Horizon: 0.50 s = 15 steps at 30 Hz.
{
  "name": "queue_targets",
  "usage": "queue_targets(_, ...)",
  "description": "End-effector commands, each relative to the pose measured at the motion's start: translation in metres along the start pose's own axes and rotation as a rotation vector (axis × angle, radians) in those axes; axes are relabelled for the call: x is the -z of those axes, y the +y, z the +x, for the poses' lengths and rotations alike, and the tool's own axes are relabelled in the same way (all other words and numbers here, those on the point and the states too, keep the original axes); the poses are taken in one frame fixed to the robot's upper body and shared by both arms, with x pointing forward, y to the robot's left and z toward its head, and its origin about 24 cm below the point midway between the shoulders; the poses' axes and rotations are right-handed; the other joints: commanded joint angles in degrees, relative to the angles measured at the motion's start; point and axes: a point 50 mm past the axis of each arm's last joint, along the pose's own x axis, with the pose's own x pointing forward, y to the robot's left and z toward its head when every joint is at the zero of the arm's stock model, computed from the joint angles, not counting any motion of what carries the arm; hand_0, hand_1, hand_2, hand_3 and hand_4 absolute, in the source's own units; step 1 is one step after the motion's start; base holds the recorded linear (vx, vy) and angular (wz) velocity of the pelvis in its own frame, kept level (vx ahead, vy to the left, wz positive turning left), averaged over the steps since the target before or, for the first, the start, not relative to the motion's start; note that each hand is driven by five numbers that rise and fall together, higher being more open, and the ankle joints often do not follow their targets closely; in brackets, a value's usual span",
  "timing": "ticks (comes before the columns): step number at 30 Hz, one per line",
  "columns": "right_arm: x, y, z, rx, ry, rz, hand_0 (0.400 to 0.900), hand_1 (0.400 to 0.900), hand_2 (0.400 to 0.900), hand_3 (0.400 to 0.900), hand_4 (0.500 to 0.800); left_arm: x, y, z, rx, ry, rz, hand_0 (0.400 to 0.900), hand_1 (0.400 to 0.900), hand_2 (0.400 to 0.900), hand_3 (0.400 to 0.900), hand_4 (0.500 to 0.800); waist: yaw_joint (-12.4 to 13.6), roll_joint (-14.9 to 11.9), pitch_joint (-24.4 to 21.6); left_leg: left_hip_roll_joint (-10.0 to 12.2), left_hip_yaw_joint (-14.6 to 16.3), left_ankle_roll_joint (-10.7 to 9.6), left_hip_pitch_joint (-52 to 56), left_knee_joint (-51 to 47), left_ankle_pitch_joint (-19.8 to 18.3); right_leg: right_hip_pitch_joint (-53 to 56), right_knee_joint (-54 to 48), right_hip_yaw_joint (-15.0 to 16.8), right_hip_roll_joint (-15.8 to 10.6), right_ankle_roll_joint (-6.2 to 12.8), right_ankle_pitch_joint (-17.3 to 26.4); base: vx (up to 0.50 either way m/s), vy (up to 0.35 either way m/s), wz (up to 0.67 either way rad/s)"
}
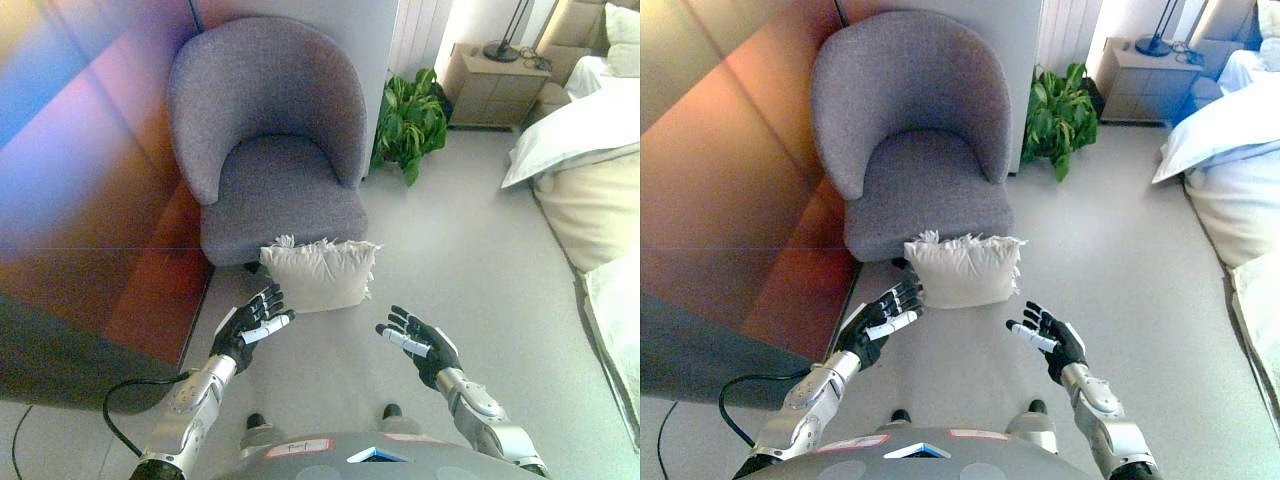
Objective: Pick up the pillow and put it on the sofa.
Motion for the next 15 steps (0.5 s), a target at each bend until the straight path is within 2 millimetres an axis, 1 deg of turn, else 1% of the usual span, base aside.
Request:
queue_targets(1,-0.062,0.006,0.014,-0.057,-0.239,0.002,0.9,0.9,0.9,0.9,0.8,-0.057,-0.001,0.014,0.07,-0.255,0.046,0.9,0.9,0.9,0.9,0.8,0.35,-3.39,4.33,0.3,-2.92,1.75,-6.11,22.99,-0.95,-1.16,3.89,-1.55,3.83,-7.85,-3.42,0.1,-0.126,-0.1)
queue_targets(2,-0.062,0.002,0.013,-0.055,-0.237,-0.006,0.9,0.9,0.9,0.9,0.8,-0.056,-0.004,0.013,0.087,-0.257,0.04,0.9,0.9,0.9,0.9,0.8,0.29,-3.56,5.03,0.6,-3.2,1.45,-8.28,28.58,0.07,-1.38,4.3,-1.65,3.92,-8.65,-3.44,0.14,-0.081,-0.09)
queue_targets(3,-0.061,0.0,0.012,-0.054,-0.236,-0.007,0.9,0.9,0.9,0.9,0.8,-0.056,-0.006,0.013,0.099,-0.257,0.036,0.9,0.9,0.9,0.9,0.8,0.34,-3.56,5.59,0.78,-3.43,1.34,-9.77,30.34,0.71,-1.17,4.6,-1.62,3.98,-8.82,-3.6,0.18,-0.043,-0.08)
queue_targets(4,-0.06,-0.002,0.012,-0.054,-0.233,-0.006,0.9,0.9,0.9,0.9,0.8,-0.055,-0.007,0.013,0.112,-0.255,0.032,0.9,0.9,0.9,0.9,0.8,0.44,-3.47,6.08,0.85,-3.41,1.3,-10.65,30.05,1.13,-0.81,4.94,-1.37,4.04,-8.68,-3.89,0.28,0.05,-0.12)
queue_targets(6,-0.057,-0.003,0.011,-0.058,-0.224,-0.007,0.9,0.9,0.9,0.9,0.8,-0.054,-0.009,0.012,0.132,-0.254,0.032,0.9,0.9,0.9,0.9,0.8,0.77,-2.81,6.77,0.33,-3.09,1.35,-10.56,23.92,1.95,0.05,6.16,-0.44,4.14,-7.76,-5.16,0.33,0.14,-0.16)
queue_targets(7,-0.056,-0.001,0.01,-0.063,-0.222,-0.018,0.9,0.9,0.9,0.9,0.8,-0.055,-0.009,0.011,0.145,-0.26,0.041,0.9,0.9,0.9,0.9,0.8,1.09,-2.0,6.85,0.31,-3.27,1.42,-10.33,17.27,3.08,0.43,6.76,0.06,4.26,-7.08,-6.24,0.41,0.26,-0.25)
queue_targets(8,-0.056,0.001,0.008,-0.067,-0.223,-0.026,0.9,0.9,0.9,0.9,0.8,-0.056,-0.011,0.009,0.158,-0.268,0.046,0.9,0.9,0.9,0.9,0.8,1.62,-0.89,6.97,1.07,-3.79,0.76,-10.9,9.59,5.43,1.31,6.95,0.68,4.75,-6.35,-7.33,0.43,0.278,-0.3)
queue_targets(9,-0.054,0.001,0.007,-0.07,-0.223,-0.029,0.9,0.9,0.9,0.9,0.8,-0.055,-0.011,0.008,0.159,-0.271,0.045,0.9,0.9,0.9,0.9,0.8,2.0,-0.64,7.27,1.51,-3.75,0.27,-10.8,5.44,7.27,2.44,6.89,1.02,4.74,-6.02,-7.96,0.53,0.286,-0.45)
queue_targets(10,-0.051,-0.001,0.006,-0.073,-0.222,-0.034,0.9,0.9,0.9,0.9,0.8,-0.052,-0.011,0.006,0.156,-0.274,0.045,0.9,0.9,0.9,0.9,0.8,2.95,-0.07,7.51,3.04,-4.21,-1.04,-12.23,0.28,11.46,4.99,6.54,1.62,4.9,-5.5,-9.17,0.53,0.237,-0.48)
queue_targets(11,-0.048,-0.003,0.005,-0.075,-0.22,-0.035,0.9,0.9,0.9,0.9,0.8,-0.05,-0.011,0.003,0.152,-0.272,0.041,0.9,0.9,0.9,0.9,0.8,3.57,0.08,7.69,3.79,-4.46,-1.76,-13.24,-1.28,13.94,6.83,6.19,1.98,4.98,-5.33,-9.98,0.58,0.236,-0.5)
queue_targets(13,-0.043,-0.006,0.004,-0.087,-0.209,-0.04,0.9,0.9,0.9,0.9,0.8,-0.044,-0.008,-0.001,0.14,-0.266,0.026,0.9,0.9,0.9,0.9,0.8,4.42,0.18,7.52,5.38,-3.91,-2.84,-16.27,-2.23,16.27,10.92,6.18,1.81,4.44,-4.8,-12.64,0.57,0.224,-0.48)
queue_targets(14,-0.042,-0.007,0.004,-0.098,-0.203,-0.046,0.9,0.9,0.9,0.9,0.8,-0.041,-0.007,-0.004,0.133,-0.266,0.018,0.9,0.9,0.9,0.9,0.8,4.94,0.24,7.19,6.28,-3.1,-3.13,-17.31,-1.86,17.04,13.23,6.23,1.67,4.04,-4.26,-14.08,0.67,0.29,-0.55)
queue_targets(15,-0.043,-0.006,0.004,-0.11,-0.199,-0.054,0.9,0.9,0.9,0.9,0.8,-0.041,-0.005,-0.005,0.13,-0.269,0.013,0.9,0.9,0.9,0.9,0.8,5.21,0.1,6.84,6.46,-2.23,-2.64,-16.78,-1.32,15.62,14.41,6.84,1.79,3.08,-3.4,-14.96,0.62,0.289,-0.51)
